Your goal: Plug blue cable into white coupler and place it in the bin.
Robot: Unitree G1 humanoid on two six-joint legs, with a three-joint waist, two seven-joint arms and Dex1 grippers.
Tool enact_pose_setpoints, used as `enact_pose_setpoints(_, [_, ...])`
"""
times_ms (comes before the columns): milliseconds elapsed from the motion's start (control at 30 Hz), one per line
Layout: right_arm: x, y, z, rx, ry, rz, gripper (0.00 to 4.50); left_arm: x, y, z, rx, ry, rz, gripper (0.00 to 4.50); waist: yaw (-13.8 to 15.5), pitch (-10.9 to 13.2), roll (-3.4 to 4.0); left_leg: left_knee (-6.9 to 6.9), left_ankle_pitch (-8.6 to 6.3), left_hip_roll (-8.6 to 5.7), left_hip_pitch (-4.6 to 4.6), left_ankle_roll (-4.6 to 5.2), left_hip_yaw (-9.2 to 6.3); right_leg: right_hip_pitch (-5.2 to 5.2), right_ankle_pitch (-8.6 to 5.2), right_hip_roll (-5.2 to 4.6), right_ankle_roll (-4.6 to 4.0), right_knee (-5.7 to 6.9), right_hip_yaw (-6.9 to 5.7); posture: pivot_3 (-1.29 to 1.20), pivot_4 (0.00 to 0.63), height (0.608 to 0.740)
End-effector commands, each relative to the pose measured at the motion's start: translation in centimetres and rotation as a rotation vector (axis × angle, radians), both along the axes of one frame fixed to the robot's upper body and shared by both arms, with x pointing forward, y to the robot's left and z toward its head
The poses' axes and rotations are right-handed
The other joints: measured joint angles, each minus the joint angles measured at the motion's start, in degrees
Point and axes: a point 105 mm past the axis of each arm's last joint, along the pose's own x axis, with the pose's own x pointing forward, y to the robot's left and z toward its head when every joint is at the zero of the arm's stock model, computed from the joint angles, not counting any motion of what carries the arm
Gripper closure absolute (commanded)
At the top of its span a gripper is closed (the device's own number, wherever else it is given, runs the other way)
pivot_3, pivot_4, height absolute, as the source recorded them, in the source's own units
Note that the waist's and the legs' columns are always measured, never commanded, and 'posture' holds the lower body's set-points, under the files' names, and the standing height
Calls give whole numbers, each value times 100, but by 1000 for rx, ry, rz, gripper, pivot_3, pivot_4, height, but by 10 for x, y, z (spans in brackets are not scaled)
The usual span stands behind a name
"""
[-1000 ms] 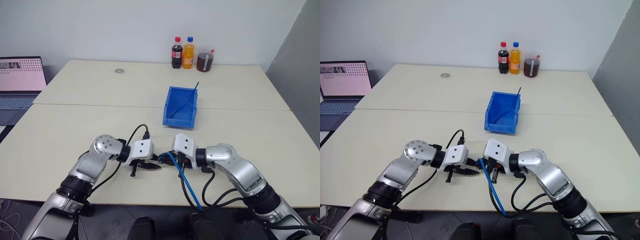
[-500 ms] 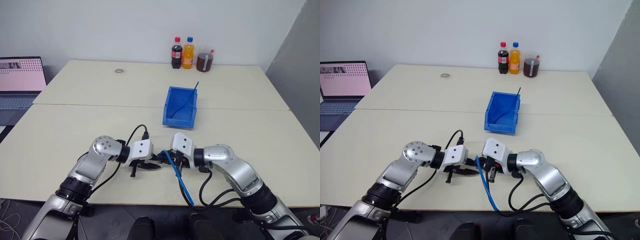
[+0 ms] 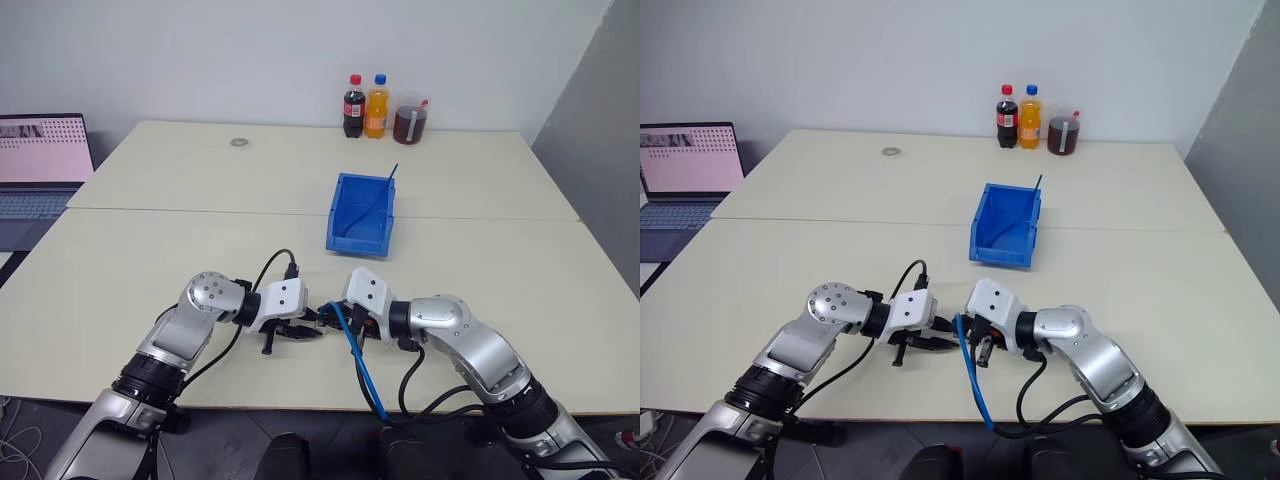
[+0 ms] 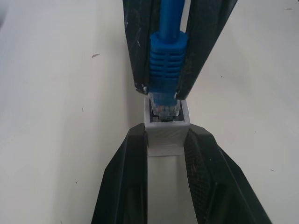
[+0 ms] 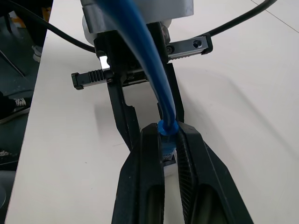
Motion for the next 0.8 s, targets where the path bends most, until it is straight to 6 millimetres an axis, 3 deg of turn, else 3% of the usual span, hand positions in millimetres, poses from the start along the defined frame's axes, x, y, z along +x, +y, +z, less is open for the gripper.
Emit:
enact_pose_setpoints(33, [4,-18,-35,-100,128,-120,4392,-2,-2,-13,30,28,7,3725,2,-2,-3,0,0,0,0,0,0,0,-1,0,-1,-1,0,0,150,740])
enact_pose_setpoints(567, [-9,-4,-38,-152,132,-13,4392,-1,0,-15,27,23,14,3725,2,-9,2,-1,-1,-1,4,8,-6,-3,-2,-2,-2,-6,12,0,150,740])
enact_pose_setpoints(800, [-19,1,-56,-235,232,64,4392,-3,-1,-15,23,24,8,3725,-7,-12,2,-5,-2,2,24,10,-7,-7,-4,-3,-5,-7,17,0,150,740])
